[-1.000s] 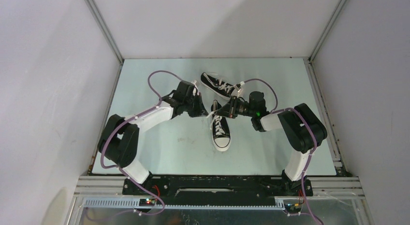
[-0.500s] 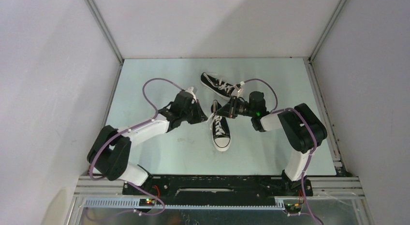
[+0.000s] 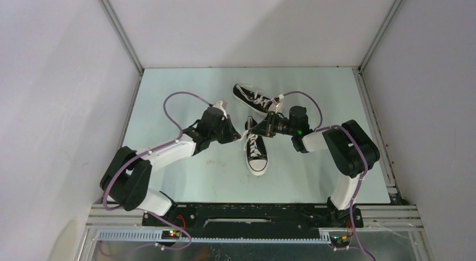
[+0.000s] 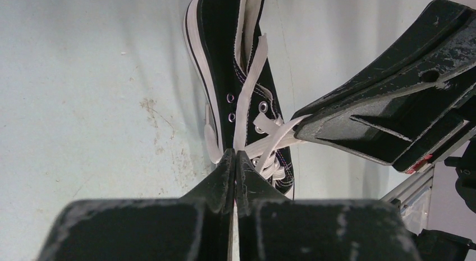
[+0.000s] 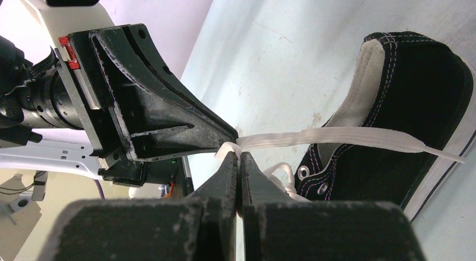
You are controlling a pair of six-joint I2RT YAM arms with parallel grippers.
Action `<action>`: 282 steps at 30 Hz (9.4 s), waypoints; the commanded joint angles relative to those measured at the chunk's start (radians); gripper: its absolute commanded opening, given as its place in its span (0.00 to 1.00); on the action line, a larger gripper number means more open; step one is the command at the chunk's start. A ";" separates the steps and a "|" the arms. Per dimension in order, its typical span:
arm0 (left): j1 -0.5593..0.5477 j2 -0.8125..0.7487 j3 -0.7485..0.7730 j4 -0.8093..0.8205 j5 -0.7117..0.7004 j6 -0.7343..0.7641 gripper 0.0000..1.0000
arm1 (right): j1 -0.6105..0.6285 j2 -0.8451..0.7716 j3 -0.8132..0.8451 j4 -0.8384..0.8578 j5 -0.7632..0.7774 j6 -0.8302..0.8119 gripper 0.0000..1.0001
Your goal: Tie the shoes
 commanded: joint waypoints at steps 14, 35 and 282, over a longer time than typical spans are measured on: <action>-0.133 -0.035 -0.040 0.157 -0.178 -0.049 0.00 | -0.004 -0.023 0.022 0.055 -0.003 0.017 0.00; -0.215 0.097 -0.009 0.306 -0.200 -0.030 0.00 | -0.018 -0.022 0.022 0.044 0.009 0.046 0.00; 0.038 0.595 -0.001 0.976 0.434 -0.498 0.00 | 0.117 -0.347 0.073 -0.785 0.688 -0.612 0.43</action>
